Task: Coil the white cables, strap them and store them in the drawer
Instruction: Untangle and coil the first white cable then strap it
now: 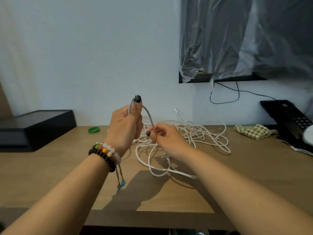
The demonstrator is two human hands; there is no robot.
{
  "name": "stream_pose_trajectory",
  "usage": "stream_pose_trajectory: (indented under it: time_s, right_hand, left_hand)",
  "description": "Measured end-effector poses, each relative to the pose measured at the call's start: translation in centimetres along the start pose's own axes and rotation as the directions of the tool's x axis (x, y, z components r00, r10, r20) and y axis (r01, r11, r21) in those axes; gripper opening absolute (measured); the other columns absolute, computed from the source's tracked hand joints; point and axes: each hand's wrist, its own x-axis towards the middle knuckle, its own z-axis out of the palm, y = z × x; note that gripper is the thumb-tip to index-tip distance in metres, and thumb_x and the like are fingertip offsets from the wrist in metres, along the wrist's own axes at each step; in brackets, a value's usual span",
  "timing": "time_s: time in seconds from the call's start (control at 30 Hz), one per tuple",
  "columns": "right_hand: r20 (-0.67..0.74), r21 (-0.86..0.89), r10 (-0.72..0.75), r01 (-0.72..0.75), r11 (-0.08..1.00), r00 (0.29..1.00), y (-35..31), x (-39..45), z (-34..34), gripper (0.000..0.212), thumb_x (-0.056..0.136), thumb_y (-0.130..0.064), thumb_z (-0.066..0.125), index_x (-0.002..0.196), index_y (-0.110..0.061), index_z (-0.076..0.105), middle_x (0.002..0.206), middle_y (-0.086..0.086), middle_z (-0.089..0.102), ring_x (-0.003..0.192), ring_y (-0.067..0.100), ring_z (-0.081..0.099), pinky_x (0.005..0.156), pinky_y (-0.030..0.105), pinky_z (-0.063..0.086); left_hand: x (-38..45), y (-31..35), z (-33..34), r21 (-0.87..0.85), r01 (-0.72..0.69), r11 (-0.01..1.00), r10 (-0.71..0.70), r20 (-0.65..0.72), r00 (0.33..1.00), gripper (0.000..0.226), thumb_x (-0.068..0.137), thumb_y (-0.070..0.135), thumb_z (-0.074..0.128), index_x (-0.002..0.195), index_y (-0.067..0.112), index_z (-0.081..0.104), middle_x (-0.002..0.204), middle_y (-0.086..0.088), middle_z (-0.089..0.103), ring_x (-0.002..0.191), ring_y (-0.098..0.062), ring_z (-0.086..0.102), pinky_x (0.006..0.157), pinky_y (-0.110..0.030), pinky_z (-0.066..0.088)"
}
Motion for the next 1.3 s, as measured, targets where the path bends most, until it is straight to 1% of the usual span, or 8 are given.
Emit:
stream_pose_trajectory:
  time_s: [0.27, 0.47, 0.67, 0.87, 0.97, 1.03, 1.1, 1.3]
  right_hand:
    - [0.025, -0.224, 0.079, -0.071, 0.972, 0.997, -1.6, -1.8, 2.0, 0.015, 0.096, -0.014, 0.053, 0.087, -0.019, 0.064, 0.081, -0.004, 0.061, 0.073, 0.011, 0.052, 0.059, 0.017, 0.037]
    - [-0.234, 0.041, 0.134, -0.127, 0.991, 0.963, -7.3, -0.7, 1.5, 0.027, 0.095, -0.022, 0.055, 0.069, -0.015, 0.058, 0.064, 0.003, 0.06, 0.066, 0.021, 0.058, 0.066, 0.033, 0.046]
    - [-0.254, 0.139, -0.015, 0.052, 0.989, 0.967, -15.5, -1.5, -1.7, 0.049, 0.096, -0.029, 0.052, 0.051, -0.011, 0.048, 0.042, -0.003, 0.047, 0.049, 0.016, 0.051, 0.071, 0.04, 0.053]
    - [-0.207, 0.057, -0.1, 0.114, 0.992, 0.973, -22.1, -6.0, -5.4, 0.052, 0.095, -0.037, 0.056, 0.051, -0.013, 0.046, 0.033, -0.004, 0.046, 0.057, 0.022, 0.053, 0.067, 0.03, 0.046]
    - [-0.177, 0.097, -0.142, 0.16, 0.982, 0.974, -23.5, -8.2, -6.5, 0.043, 0.092, -0.031, 0.062, 0.054, -0.013, 0.052, 0.034, -0.008, 0.045, 0.062, 0.022, 0.052, 0.069, 0.034, 0.046]
    - [-0.161, 0.135, -0.166, 0.188, 0.973, 0.973, -23.7, -9.5, -7.2, 0.039, 0.09, -0.027, 0.065, 0.056, -0.013, 0.052, 0.037, -0.008, 0.044, 0.052, 0.017, 0.051, 0.075, 0.039, 0.051]
    - [-0.168, 0.101, -0.197, 0.215, 0.971, 0.966, -23.6, -10.6, -8.2, 0.04, 0.09, -0.026, 0.067, 0.056, -0.012, 0.05, 0.042, -0.005, 0.046, 0.045, 0.01, 0.051, 0.073, 0.033, 0.053]
    - [-0.209, 0.06, -0.083, 0.098, 0.993, 0.974, -21.1, -13.0, -10.5, 0.013, 0.092, -0.015, 0.062, 0.08, -0.011, 0.062, 0.065, 0.006, 0.058, 0.05, 0.013, 0.057, 0.06, 0.025, 0.052]
  left_hand:
    - [-3.2, 5.9, -3.5, -0.146, -0.021, 0.989, -0.005, -0.177, 0.984, 0.047, 0.097, 0.046, 0.041, 0.059, 0.021, 0.028, 0.046, 0.006, 0.022, 0.043, -0.01, 0.016, 0.047, -0.029, 0.011]
    - [-5.4, 6.5, -5.2, 0.032, 0.036, 0.999, -0.03, -0.175, 0.984, 0.045, 0.095, 0.049, 0.042, 0.065, 0.017, 0.034, 0.046, 0.006, 0.029, 0.039, -0.01, 0.023, 0.04, -0.022, 0.023]
    - [-6.3, 5.2, -4.8, 0.163, 0.22, 0.962, -0.17, -0.272, 0.947, 0.026, 0.09, 0.03, 0.064, 0.086, 0.009, 0.05, 0.057, 0.001, 0.041, 0.045, -0.012, 0.032, 0.042, -0.023, 0.031]
    - [-5.8, 6.6, -1.7, 0.246, 0.199, 0.949, -0.098, -0.368, 0.924, 0.049, 0.09, 0.024, 0.067, 0.134, 0.015, 0.047, 0.094, -0.005, 0.061, 0.077, -0.015, 0.057, 0.067, -0.025, 0.045]
    - [-5.4, 7.2, -0.2, 0.264, 0.191, 0.945, -0.088, -0.359, 0.929, 0.05, 0.092, 0.028, 0.065, 0.137, 0.016, 0.047, 0.118, -0.001, 0.059, 0.105, -0.019, 0.059, 0.083, -0.028, 0.042]
    - [-5.5, 7.3, 0.7, 0.345, 0.156, 0.926, -0.049, -0.301, 0.952, 0.015, 0.095, 0.027, 0.06, 0.107, 0.018, 0.063, 0.097, 0.003, 0.063, 0.088, -0.016, 0.06, 0.075, -0.026, 0.042]
    - [-5.9, 7.5, 1.5, 0.383, 0.131, 0.915, -0.036, -0.248, 0.968, 0.018, 0.098, 0.026, 0.054, 0.088, 0.02, 0.068, 0.078, 0.006, 0.059, 0.068, -0.005, 0.052, 0.06, -0.025, 0.042]
    - [-6.7, 10.4, 1.9, 0.325, 0.239, 0.915, -0.194, -0.167, 0.967, 0.02, 0.098, 0.025, 0.052, 0.095, 0.019, 0.07, 0.05, 0.004, 0.04, 0.045, -0.014, 0.032, 0.042, -0.024, 0.031]
